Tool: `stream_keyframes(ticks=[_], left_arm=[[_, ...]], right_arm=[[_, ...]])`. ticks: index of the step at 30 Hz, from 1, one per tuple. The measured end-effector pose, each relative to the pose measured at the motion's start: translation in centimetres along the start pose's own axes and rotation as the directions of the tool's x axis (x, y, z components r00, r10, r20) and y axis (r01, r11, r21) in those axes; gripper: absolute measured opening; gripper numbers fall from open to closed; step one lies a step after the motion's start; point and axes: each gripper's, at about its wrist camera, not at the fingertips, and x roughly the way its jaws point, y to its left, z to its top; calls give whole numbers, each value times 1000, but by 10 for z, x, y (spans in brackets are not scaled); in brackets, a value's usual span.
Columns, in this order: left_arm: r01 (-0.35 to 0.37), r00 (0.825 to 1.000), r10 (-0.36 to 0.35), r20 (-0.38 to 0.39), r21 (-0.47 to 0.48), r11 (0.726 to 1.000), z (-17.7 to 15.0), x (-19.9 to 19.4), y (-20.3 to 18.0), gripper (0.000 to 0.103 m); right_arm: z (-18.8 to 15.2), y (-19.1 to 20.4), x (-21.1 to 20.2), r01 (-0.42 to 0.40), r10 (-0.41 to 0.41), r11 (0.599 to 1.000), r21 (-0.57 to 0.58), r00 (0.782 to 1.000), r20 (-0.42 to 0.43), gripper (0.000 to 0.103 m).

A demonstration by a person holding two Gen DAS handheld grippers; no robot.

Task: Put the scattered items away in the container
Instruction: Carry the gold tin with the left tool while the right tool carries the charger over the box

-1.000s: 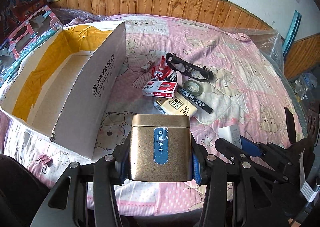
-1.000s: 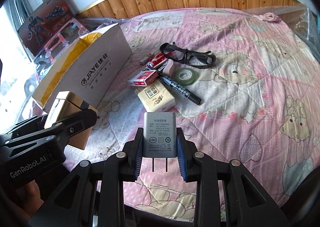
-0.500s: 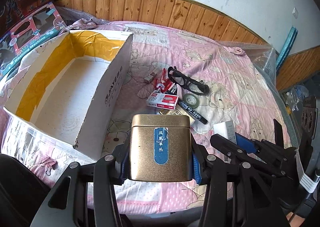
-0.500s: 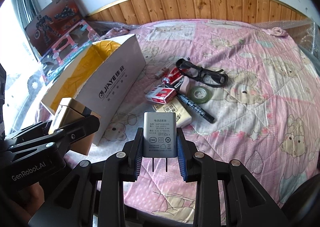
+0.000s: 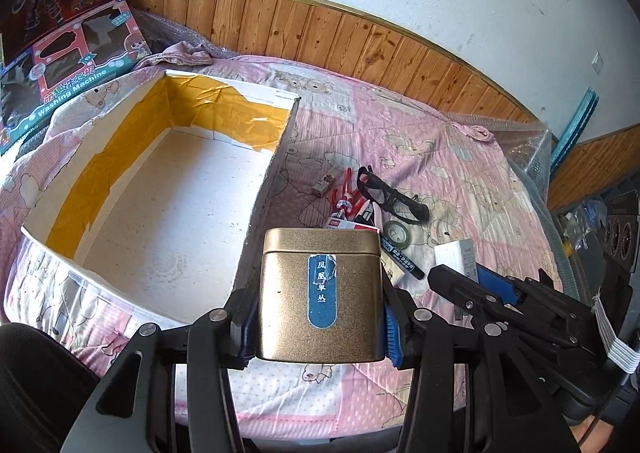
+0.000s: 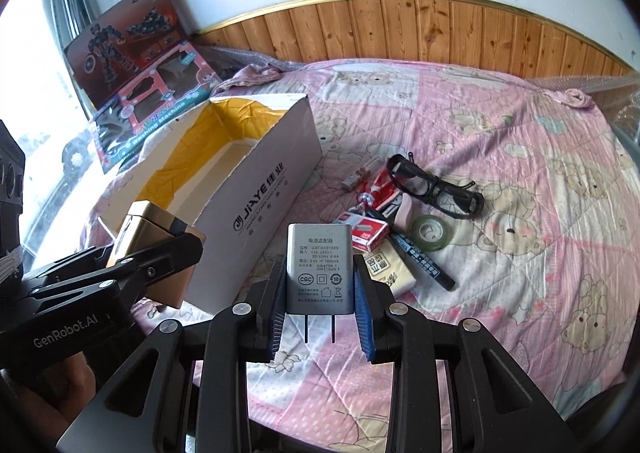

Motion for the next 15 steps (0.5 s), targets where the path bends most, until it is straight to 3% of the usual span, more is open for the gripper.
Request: stream_keyframes(ticks=[15], left_arm=[[11,999,-8,47,-58,998,27,-10,36,49]], right_arm=[[38,40,11,-33,33,993,-111,999,3,31]])
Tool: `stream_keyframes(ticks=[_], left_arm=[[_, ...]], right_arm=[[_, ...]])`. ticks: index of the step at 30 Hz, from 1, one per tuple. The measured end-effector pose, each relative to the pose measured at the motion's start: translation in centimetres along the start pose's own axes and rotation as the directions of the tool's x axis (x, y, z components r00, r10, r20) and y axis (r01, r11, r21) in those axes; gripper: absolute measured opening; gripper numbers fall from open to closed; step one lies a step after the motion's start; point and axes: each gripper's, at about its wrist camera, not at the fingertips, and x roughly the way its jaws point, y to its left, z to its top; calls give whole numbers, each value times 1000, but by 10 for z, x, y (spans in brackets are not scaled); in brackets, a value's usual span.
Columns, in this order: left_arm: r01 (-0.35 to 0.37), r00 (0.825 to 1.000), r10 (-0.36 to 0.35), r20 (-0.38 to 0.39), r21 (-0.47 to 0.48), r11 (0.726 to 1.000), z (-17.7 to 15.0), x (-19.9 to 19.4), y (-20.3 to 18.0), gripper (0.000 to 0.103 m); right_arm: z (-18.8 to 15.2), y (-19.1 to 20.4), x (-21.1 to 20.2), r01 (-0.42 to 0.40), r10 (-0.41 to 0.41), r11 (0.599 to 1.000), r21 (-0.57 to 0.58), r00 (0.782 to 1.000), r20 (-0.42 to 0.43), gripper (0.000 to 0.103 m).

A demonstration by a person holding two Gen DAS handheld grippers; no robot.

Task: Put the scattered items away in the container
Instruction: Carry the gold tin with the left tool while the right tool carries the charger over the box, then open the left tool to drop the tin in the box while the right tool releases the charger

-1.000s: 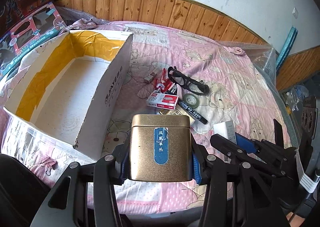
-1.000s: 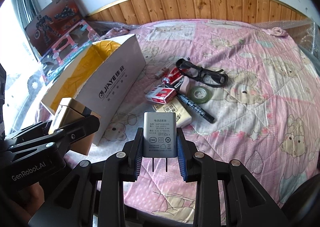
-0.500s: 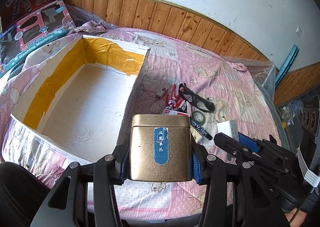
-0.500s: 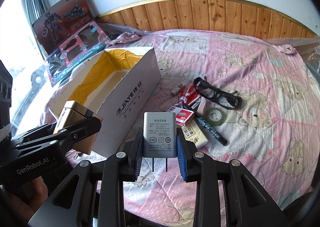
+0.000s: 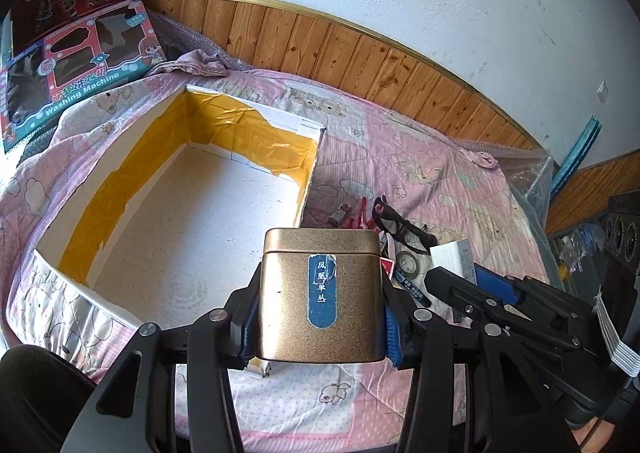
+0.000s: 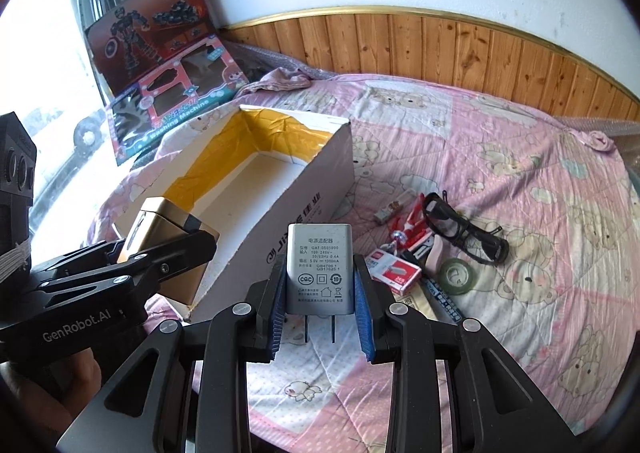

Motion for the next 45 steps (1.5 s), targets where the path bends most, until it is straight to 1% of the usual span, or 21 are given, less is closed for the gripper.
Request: stream_keyframes(ticks=[16,20,25,29,34,42,45], left_arm=[[-83,995,88,51,-83,993,25,-9,61,49],[-92,993,98,62,-102,991,34,-10,76,49],[-102,992,110,67,-111,989,45,-5,87,49],[-110,992,117,52,-122,986,52,6,96,49],[-127,991,130,14,-148,981,55,25,110,49],[-222,975,219,-36,-140,965,53,55,130,49],[-235,971,227,-73,-127,964,53,66,135,49]], right_arm=[[42,53,32,-68,68,989,-129,998,-1,31],[53,62,43,-85,85,985,-147,996,-8,31],[65,68,64,-126,122,982,-139,992,-38,31],[70,71,82,-155,148,978,-140,987,-62,31],[73,76,109,-164,146,973,-162,983,-113,31],[67,88,149,-127,93,969,-211,982,-166,32],[64,90,161,-121,79,966,-228,980,-184,34]])
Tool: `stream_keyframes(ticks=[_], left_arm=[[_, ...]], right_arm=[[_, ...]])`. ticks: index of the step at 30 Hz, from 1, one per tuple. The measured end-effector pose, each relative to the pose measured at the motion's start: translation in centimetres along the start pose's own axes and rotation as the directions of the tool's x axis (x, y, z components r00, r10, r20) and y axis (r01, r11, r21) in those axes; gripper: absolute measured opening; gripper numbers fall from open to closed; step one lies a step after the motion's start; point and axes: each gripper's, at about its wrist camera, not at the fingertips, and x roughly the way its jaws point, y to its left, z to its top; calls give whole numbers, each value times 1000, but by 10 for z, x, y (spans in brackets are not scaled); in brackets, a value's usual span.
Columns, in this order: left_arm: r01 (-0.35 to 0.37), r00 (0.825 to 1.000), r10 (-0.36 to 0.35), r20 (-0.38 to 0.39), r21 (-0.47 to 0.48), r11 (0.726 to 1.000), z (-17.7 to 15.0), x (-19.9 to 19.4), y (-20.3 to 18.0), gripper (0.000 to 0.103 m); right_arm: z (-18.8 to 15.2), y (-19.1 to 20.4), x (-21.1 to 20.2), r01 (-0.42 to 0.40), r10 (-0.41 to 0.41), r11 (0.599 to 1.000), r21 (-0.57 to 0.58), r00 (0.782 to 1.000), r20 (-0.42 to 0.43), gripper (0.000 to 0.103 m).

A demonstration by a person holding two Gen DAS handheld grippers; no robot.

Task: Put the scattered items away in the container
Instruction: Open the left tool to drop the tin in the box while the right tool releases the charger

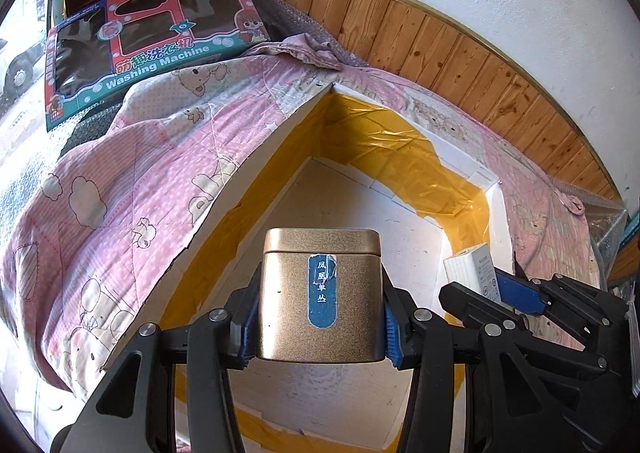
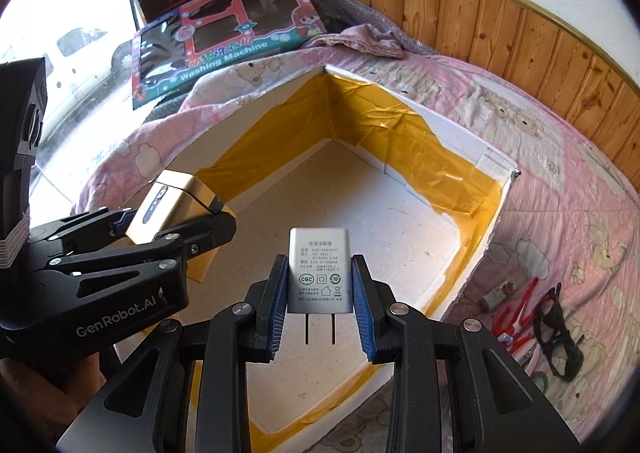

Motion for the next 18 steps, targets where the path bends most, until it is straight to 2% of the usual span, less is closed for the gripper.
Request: stream_keyframes(ticks=[3,5,11,14,18], left_arm=[[-40,998,41,-37,26,999,-2,9,-2,52],[-52,998,52,-33,16,999,-4,6,1,62],[-38,999,38,-1,5,999,-11,-22,-4,64],[-44,999,43,33,21,999,-19,-43,-12,64],[-40,994,34,100,58,998,-38,-75,-25,64]], right_arm=[[-1,-1,3,28,-28,1000,-1,1000,3,39],[-4,-4,-1,6,-7,1000,21,1000,13,40],[-14,-2,-31,-60,57,997,43,995,81,41],[-26,-1,-59,-116,108,992,51,983,147,41],[-59,-4,-98,-182,166,982,49,958,235,40]])
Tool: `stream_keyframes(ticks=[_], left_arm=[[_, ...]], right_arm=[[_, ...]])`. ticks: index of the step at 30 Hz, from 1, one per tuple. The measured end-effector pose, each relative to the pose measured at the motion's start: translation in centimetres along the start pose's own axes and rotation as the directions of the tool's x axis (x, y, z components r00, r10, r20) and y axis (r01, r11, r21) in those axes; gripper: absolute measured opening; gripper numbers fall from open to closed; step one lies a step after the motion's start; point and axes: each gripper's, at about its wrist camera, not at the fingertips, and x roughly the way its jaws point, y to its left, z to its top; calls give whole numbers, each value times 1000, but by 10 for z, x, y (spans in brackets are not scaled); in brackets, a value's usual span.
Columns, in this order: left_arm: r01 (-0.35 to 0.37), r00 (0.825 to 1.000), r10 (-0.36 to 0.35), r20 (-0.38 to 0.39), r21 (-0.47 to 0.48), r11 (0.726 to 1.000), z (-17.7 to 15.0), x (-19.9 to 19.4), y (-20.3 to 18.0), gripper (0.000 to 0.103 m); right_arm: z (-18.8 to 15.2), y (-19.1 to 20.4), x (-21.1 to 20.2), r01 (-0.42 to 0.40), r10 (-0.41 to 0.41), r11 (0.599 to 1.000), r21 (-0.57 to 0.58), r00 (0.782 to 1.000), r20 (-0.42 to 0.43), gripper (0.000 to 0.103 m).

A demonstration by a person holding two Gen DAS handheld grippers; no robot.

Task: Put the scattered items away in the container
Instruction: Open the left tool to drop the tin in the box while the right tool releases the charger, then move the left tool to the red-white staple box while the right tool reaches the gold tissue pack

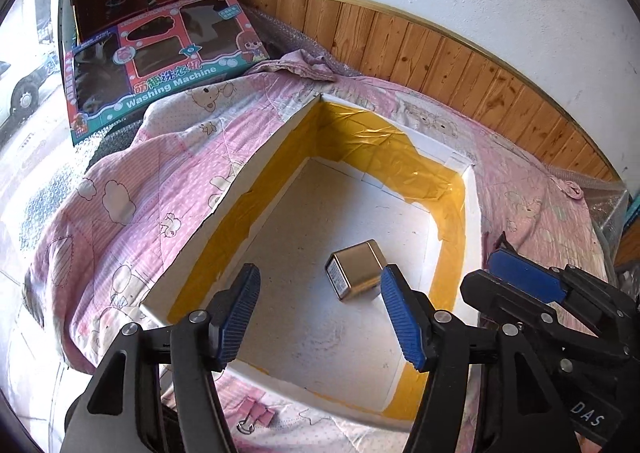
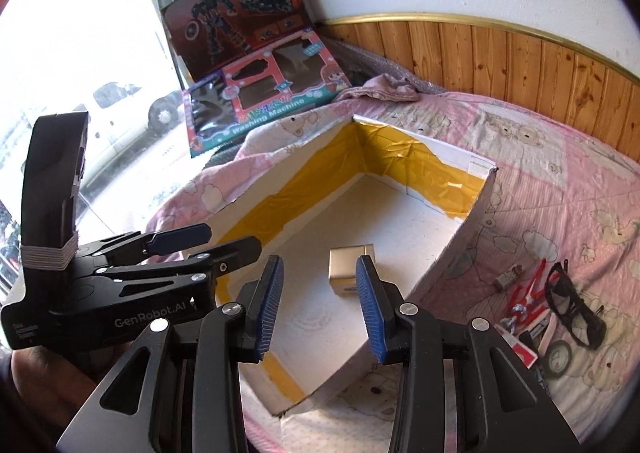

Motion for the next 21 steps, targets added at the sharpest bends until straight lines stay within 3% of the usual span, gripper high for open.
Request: stream_keyframes(ticks=[8,12,17,21], left_arm=[[64,997,-68,23,139,988,-38,-39,-61,64],[110,994,-109,-17,220,969,-57,-41,-103,64],[205,977,-184,-109,235,950,-74,-28,-145,64],[217,973,-187,-136,253,943,-82,-12,-173,66]], right_arm=[[-77,-34,-69,46,-54,994,97,995,82,40],[-109,-73,-82,93,-111,972,217,991,73,40],[-127,-120,-93,157,-182,924,349,982,42,42],[-135,-142,-98,178,-204,897,405,979,23,42]])
